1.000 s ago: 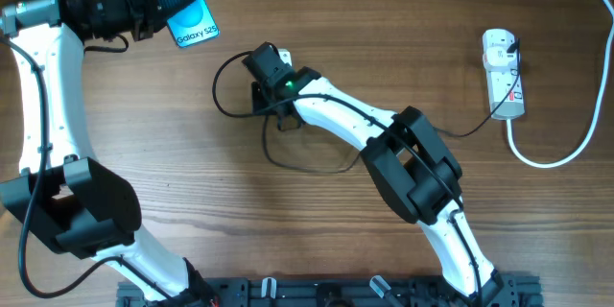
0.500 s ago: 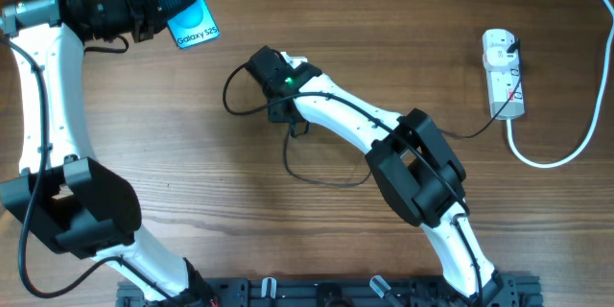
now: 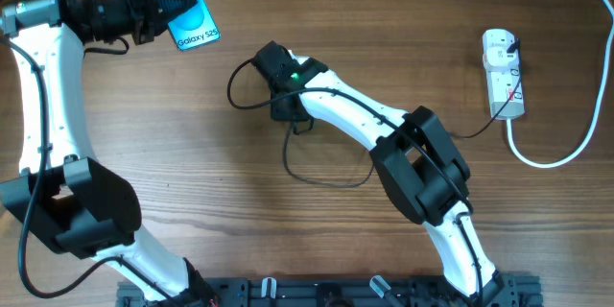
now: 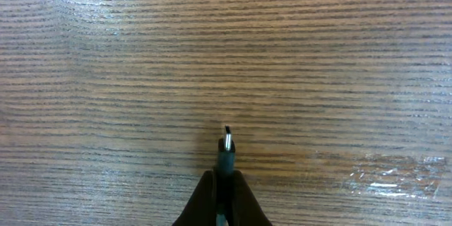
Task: Plug charger to phone and switch on socket
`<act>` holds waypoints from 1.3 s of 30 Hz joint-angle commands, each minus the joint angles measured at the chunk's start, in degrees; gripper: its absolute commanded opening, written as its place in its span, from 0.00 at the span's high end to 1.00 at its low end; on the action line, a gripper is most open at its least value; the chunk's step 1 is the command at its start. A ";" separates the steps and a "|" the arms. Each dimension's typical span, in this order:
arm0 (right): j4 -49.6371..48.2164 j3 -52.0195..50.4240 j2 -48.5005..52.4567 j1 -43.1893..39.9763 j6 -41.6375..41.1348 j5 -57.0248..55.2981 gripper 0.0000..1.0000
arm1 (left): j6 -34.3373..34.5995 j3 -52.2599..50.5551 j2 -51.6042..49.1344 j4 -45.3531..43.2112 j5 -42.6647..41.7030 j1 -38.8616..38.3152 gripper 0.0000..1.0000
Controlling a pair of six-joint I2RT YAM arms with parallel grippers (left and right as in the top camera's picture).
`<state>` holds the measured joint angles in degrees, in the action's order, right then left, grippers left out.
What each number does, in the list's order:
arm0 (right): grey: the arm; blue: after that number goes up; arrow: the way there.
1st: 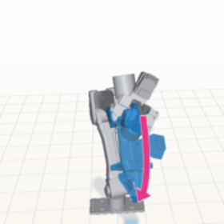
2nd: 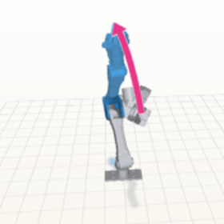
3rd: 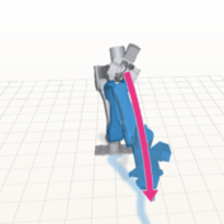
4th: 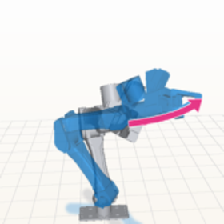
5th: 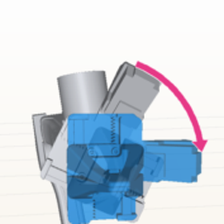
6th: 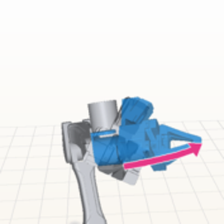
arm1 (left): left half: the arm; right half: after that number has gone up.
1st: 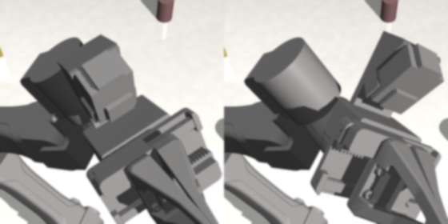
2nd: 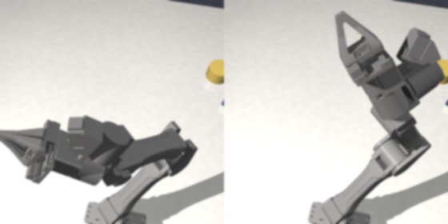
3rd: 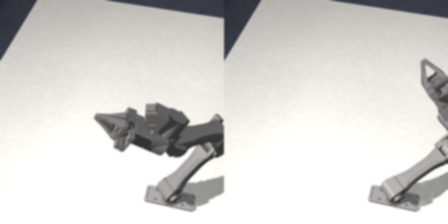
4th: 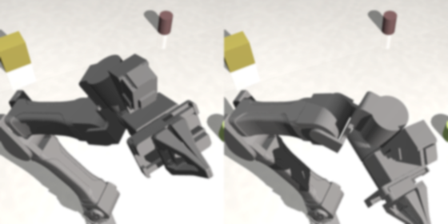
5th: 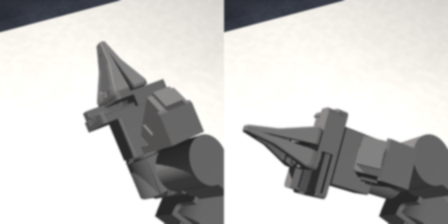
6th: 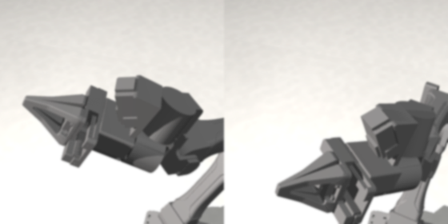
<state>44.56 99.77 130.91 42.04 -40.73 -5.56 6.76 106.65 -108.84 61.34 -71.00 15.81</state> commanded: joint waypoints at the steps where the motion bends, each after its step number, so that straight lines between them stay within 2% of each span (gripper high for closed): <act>1: 1.60 -2.62 1.90 -0.02 -1.49 3.28 0.95 | 0.07 0.20 1.16 -0.13 -2.38 0.07 0.96; 7: 1.62 -2.64 3.58 0.00 -1.44 4.39 0.88 | 0.07 0.20 1.16 -0.13 -2.38 0.07 0.96; 12: 1.57 -2.64 3.89 -0.02 -1.49 3.91 0.86 | 0.09 0.20 1.16 0.02 -2.38 0.07 0.96; 15: 1.62 -2.01 3.87 -0.13 -0.72 4.35 0.95 | 0.09 0.20 1.16 0.02 -2.38 0.07 0.96; 18: 1.53 1.01 1.49 -1.55 6.99 14.36 0.95 | 0.09 0.20 1.16 0.02 -2.38 0.07 0.96; 22: -0.15 1.11 -8.28 -5.18 19.85 33.88 0.96 | 0.09 0.20 1.16 0.02 -2.38 0.07 0.96; 28: 4.24 0.85 -20.04 -7.58 32.11 52.50 0.95 | -0.68 0.20 1.16 1.09 -3.13 0.07 0.96; 31: 4.83 -1.36 -22.64 -7.58 37.18 62.10 0.95 | -6.91 0.20 1.16 2.97 -8.57 0.04 0.96; 34: 4.55 -4.57 -22.93 -7.56 45.44 77.26 0.95 | -11.34 0.20 1.16 5.97 -10.60 -1.09 0.96; 37: 2.89 -6.21 -22.93 -7.58 46.60 81.11 0.96 | -14.10 0.20 1.16 8.20 -10.58 -3.19 0.96; 39: -3.45 -6.69 -22.93 -7.58 40.44 81.99 0.95 | -14.10 0.20 1.16 8.48 -10.60 -5.62 0.96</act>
<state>44.95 93.62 108.09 34.35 2.33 70.72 -4.25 106.65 -108.84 69.67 -78.30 12.80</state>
